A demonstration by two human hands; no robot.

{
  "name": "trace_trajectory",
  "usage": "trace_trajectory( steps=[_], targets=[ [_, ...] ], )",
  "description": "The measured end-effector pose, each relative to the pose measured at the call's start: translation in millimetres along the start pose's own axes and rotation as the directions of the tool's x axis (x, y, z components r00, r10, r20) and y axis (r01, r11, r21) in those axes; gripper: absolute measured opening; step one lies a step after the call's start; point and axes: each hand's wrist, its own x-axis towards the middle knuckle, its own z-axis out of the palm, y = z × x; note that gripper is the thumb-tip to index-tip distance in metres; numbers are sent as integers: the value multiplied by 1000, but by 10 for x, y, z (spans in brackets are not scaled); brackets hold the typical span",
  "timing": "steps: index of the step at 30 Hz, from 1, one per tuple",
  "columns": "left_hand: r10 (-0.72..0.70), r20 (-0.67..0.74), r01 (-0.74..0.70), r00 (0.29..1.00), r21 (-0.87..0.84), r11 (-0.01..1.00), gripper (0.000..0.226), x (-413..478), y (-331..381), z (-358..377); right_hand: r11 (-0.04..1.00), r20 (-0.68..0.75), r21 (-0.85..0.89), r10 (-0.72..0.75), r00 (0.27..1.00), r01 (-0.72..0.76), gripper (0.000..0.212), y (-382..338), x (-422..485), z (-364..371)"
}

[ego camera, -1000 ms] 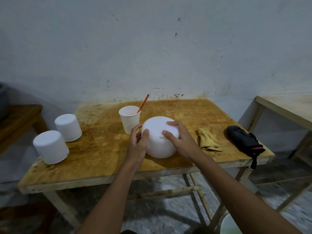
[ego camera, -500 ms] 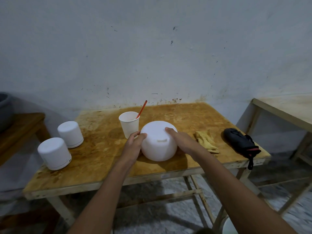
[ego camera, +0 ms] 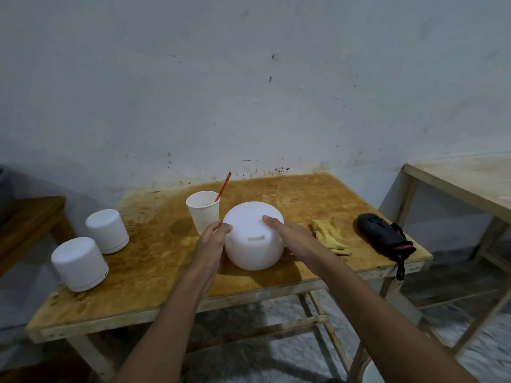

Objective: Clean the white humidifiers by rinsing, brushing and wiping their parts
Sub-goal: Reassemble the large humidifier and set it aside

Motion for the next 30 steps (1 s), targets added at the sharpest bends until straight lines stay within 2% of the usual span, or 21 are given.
trace_trajectory(
  steps=[4,8,11,13,17,22,26,28,30],
  targets=[
    [29,22,-30,999,67,997,60,37,104,151,982,8,180,51,999,-52,49,-9,-9,-143],
    [-9,-3,9,1000,28,1000,35,111,109,308,965,-27,258,45,999,-37,48,40,38,-248],
    [-130,24,132,991,-103,986,19,107,117,383,961,-66,276,28,997,-9,46,90,90,-260],
    [-183,48,188,982,-161,969,20,86,154,408,957,-67,289,27,997,-7,47,112,104,-259],
    [-231,41,234,972,-147,961,28,78,175,398,953,-79,303,36,996,-11,44,151,114,-270],
    [-261,41,264,965,-138,955,35,36,175,387,958,-87,285,59,994,-32,56,196,118,-275],
    [-227,47,230,973,-100,968,28,27,180,411,964,-30,257,82,996,-71,77,239,143,-276],
    [-188,54,192,981,-67,979,26,39,164,423,960,-2,271,74,997,-71,73,217,136,-313],
    [-122,82,124,989,-15,992,35,86,136,442,956,1,290,52,999,-50,61,177,144,-401]
  ],
)
